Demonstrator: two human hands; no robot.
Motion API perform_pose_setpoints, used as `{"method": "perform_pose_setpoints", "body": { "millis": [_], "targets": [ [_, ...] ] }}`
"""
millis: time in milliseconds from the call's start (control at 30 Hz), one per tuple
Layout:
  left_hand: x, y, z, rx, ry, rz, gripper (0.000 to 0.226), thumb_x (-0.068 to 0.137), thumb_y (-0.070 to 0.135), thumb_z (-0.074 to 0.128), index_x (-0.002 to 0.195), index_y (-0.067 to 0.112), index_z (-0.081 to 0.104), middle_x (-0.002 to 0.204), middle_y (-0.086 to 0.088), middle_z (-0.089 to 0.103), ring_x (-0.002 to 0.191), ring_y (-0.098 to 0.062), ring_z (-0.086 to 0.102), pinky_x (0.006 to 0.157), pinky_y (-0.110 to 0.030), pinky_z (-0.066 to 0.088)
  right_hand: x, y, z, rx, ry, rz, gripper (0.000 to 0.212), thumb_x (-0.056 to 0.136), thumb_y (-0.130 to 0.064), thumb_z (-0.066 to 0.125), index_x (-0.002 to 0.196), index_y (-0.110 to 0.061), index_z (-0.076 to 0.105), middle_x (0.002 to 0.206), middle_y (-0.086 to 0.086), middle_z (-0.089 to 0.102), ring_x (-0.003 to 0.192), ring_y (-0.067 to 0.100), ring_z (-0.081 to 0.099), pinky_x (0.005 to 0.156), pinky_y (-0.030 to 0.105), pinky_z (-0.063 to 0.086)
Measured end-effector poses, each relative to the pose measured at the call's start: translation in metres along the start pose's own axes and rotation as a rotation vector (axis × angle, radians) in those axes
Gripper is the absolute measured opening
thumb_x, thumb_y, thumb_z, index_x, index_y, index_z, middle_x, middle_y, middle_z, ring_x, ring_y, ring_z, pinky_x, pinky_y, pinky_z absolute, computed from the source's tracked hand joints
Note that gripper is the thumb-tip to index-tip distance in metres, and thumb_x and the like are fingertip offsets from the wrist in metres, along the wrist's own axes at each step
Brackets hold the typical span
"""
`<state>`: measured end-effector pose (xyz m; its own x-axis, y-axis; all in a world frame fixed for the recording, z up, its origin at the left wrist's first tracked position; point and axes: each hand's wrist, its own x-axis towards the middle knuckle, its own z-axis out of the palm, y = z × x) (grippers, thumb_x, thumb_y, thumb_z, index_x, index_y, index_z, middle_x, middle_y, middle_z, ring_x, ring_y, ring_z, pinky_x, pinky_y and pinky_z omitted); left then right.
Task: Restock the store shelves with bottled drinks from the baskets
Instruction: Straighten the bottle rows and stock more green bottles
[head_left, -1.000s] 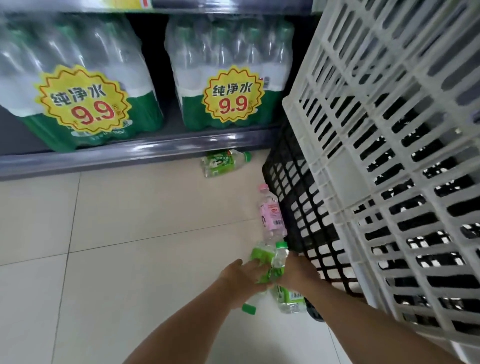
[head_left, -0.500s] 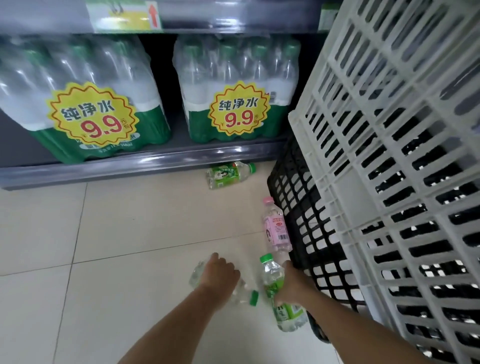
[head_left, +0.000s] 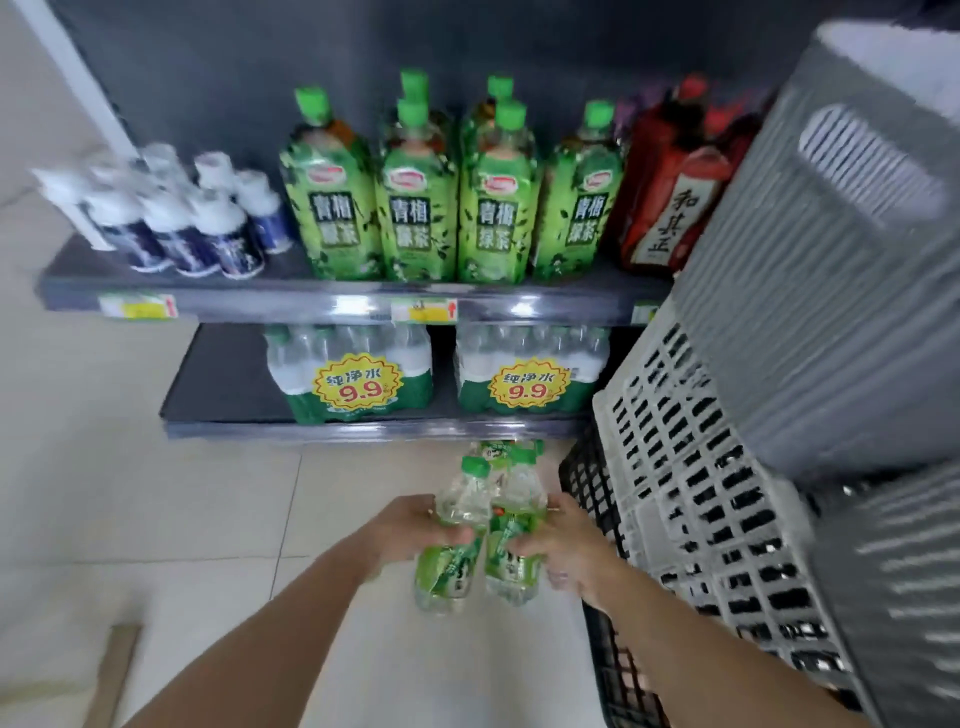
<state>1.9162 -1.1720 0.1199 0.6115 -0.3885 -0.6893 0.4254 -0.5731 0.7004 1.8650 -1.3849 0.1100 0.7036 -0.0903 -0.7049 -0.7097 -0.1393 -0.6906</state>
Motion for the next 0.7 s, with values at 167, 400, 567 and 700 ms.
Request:
{"method": "perform_pose_setpoints", "body": {
  "millis": [167,400,567,700],
  "targets": [
    [-0.103,0.072,-0.052,-0.167,0.088,0.079,0.093,0.042,0.082,0.071,0.117,0.029,0.060,0.117,0.007,0.066,0.111,-0.015,0.058,0.088,-0.034,0.048,-0.085,-0.108,0.004,0.103,-0.069,-0.102,0.066,0.060,-0.001,0.085,0.115,-0.020,0.052,0.111,0.003,0.067,0.097,0.017,0.066,0.081,0.032,0.050],
    [-0.252,0.181,-0.118,-0.327,0.292,0.206,0.091,0.072,0.061,0.068,0.144,0.017,0.035,0.134,0.003,0.052,0.114,-0.014,0.051,0.087,-0.030,0.045,-0.204,-0.257,0.012,0.129,-0.167,-0.246,0.068,0.067,-0.009,0.084,0.124,-0.023,0.050,0.111,-0.006,0.066,0.099,0.015,0.065,0.090,0.036,0.050],
    [-0.346,0.243,-0.169,-0.343,0.384,0.317,0.103,0.056,0.077,0.068,0.138,0.021,0.038,0.137,0.003,0.047,0.121,-0.017,0.050,0.097,-0.035,0.047,-0.284,-0.354,0.023,0.127,-0.208,-0.365,0.098,0.054,-0.019,0.092,0.138,-0.020,0.042,0.137,0.000,0.053,0.116,0.020,0.059,0.096,0.036,0.048],
    [-0.400,0.286,-0.208,-0.350,0.443,0.382,0.074,0.071,0.064,0.066,0.129,0.024,0.046,0.132,0.002,0.050,0.116,-0.017,0.051,0.100,-0.039,0.046,-0.335,-0.424,0.035,0.127,-0.215,-0.466,0.073,0.070,-0.007,0.083,0.132,-0.019,0.046,0.132,-0.003,0.052,0.108,0.016,0.060,0.085,0.030,0.049]
  ]
}}
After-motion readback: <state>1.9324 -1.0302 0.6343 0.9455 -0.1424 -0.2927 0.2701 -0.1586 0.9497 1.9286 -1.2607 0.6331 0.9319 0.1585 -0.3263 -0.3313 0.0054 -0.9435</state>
